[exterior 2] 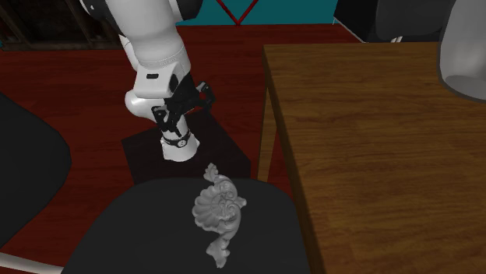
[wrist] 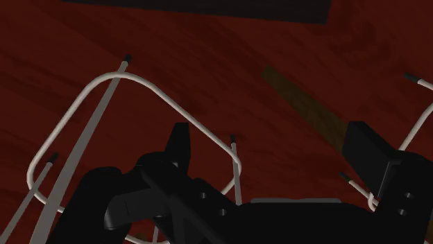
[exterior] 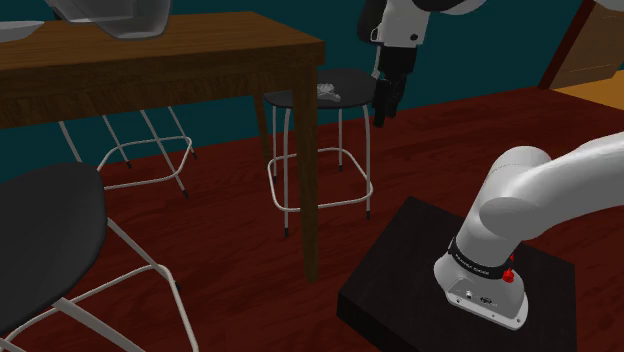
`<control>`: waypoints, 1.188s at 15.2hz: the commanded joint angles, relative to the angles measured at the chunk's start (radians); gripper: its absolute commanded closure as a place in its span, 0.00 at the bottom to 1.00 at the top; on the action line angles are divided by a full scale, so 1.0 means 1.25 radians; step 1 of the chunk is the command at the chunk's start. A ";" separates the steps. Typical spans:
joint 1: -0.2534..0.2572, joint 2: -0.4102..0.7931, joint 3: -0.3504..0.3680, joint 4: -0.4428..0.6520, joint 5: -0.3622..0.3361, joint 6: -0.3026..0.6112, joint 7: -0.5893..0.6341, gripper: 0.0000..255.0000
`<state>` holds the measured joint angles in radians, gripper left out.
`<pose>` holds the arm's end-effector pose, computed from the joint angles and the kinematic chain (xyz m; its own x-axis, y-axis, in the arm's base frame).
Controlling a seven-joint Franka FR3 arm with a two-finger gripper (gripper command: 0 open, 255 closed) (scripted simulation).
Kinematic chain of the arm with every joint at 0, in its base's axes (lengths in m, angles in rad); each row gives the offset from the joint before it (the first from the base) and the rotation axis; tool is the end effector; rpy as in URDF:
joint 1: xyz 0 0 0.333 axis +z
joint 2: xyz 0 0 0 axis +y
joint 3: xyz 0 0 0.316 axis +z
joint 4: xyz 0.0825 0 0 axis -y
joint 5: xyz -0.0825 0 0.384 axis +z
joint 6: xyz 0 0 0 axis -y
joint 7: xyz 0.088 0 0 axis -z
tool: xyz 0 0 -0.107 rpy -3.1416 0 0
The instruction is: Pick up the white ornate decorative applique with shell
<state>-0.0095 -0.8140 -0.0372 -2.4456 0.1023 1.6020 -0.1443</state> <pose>0.3001 -0.0060 0.5600 0.9944 0.1055 -0.0113 0.1031 -0.9859 -0.1318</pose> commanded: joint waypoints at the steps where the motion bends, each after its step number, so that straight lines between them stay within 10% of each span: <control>1: 0.000 0.000 0.000 0.000 0.000 0.000 0.000 0.00; 15: -0.045 0.404 0.037 0.419 -0.059 0.033 0.134 0.00; 18: -0.045 0.398 0.037 0.381 -0.059 0.065 0.133 0.00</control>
<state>-0.0646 -0.3174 0.0092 -1.9592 0.0302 1.6711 0.0219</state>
